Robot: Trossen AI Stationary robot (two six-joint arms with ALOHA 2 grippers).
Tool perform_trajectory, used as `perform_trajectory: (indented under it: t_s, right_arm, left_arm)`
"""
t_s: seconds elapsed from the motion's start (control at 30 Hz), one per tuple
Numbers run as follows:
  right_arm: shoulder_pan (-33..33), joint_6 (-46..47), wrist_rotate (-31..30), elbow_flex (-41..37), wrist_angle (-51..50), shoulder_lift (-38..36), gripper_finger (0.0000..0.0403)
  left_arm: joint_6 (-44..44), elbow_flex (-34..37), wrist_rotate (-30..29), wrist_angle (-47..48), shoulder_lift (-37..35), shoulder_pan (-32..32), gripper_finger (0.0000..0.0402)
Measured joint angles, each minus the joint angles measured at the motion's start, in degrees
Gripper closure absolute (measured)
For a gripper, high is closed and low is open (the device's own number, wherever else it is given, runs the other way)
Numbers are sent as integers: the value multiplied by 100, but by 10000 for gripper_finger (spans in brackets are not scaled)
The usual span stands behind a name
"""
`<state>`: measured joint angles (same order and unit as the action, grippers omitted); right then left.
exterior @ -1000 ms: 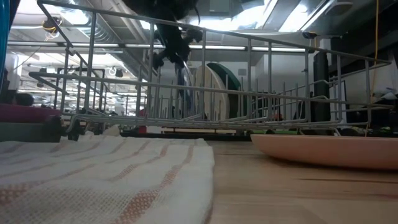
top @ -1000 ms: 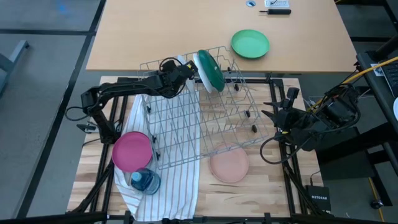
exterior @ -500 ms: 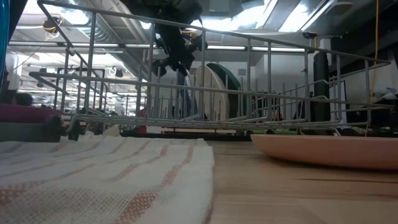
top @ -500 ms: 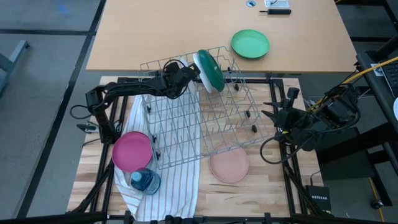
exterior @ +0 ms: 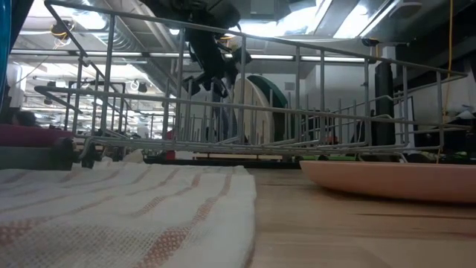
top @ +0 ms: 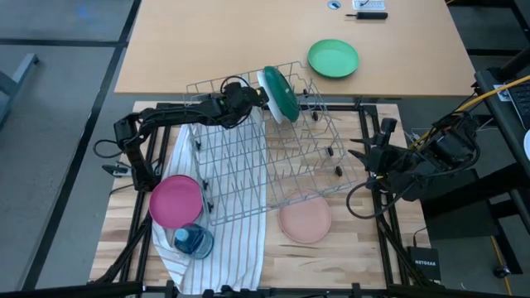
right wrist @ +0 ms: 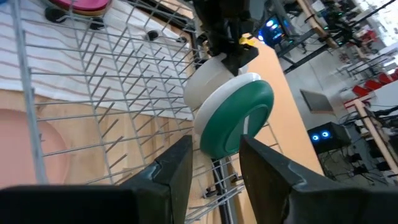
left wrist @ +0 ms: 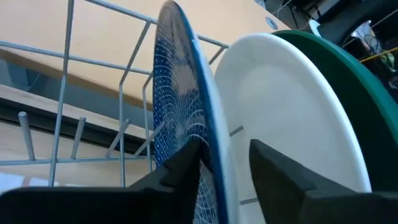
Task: Sort dishes
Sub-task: Put the blue plate into the dish rack, then put the light orange plate into the dish rack
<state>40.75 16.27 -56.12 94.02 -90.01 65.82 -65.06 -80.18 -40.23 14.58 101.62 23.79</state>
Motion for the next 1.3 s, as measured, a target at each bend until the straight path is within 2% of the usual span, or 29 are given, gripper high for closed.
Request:
perform_trajectory:
  t_s: [0.27, 0.43, 0.77, 0.97, 1.17, 1.3]
  right_arm:
    - [1, 61, 179, 0, -1, 0, 267]
    - [-1, 62, 284, 0, -1, 0, 267]
    - [0, 61, 284, 2, 0, 0, 267]
    - [1, 154, 286, 2, -1, 0, 267]
    - [1, 573, 521, 2, 0, 0, 267]
    - [3, 1001, 785, 4, -3, 31, 267]
  left_arm:
    - [786, 0, 155, 2, -18, -10, 233]
    - [1008, 4, 399, 100, -127, -13, 231]
    - [1159, 7, 400, 1195, -586, 22, 231]
    - [1540, 7, 387, 1240, -879, -19, 231]
    - [2430, 7, 546, 1310, -1369, -149, 231]
    - [3390, 7, 1030, 1371, -1792, -310, 231]
